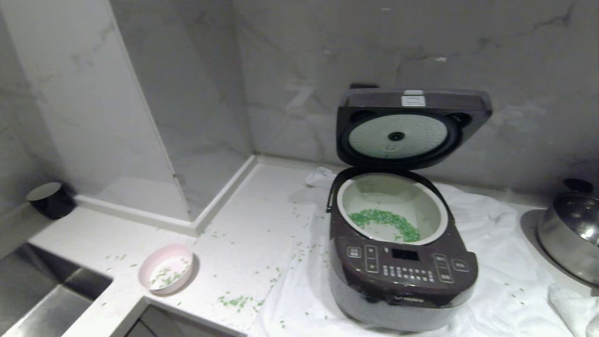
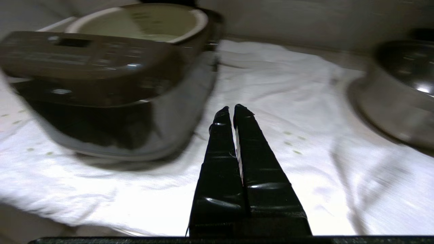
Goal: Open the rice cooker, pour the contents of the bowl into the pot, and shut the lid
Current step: Pick up the bowl on the table
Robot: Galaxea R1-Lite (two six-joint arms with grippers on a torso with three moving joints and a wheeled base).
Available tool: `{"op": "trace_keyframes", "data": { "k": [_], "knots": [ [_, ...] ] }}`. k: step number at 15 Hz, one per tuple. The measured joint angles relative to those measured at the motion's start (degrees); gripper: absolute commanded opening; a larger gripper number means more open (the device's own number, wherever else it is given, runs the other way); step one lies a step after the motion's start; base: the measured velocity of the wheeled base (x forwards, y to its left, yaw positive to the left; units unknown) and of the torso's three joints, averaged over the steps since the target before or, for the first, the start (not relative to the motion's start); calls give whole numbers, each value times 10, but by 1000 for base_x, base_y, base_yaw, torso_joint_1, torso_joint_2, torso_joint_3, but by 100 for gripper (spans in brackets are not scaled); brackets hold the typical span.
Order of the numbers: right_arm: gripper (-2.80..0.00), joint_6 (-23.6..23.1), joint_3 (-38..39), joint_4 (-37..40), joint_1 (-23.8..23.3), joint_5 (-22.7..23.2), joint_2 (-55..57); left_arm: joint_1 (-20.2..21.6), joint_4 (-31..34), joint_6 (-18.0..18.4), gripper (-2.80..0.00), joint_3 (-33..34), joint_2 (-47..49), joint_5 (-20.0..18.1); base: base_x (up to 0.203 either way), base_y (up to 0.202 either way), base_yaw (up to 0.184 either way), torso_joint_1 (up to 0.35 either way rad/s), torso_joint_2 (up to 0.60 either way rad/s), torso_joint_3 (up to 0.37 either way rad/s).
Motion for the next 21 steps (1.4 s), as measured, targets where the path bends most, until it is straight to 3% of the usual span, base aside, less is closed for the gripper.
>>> {"op": "trace_keyframes", "data": {
  "k": [9,17,21],
  "knots": [
    [-280,10,0,0,0,-9,0,0,0,-5,-280,0,0,3,1,5,-154,3,5,3],
    [-280,10,0,0,0,-9,0,0,0,-10,-280,1,0,6,0,0,0,0,0,0],
    [-280,11,0,0,0,-9,0,0,0,-11,-280,0,0,6,177,0,0,-1,-2,3]
  ]
}}
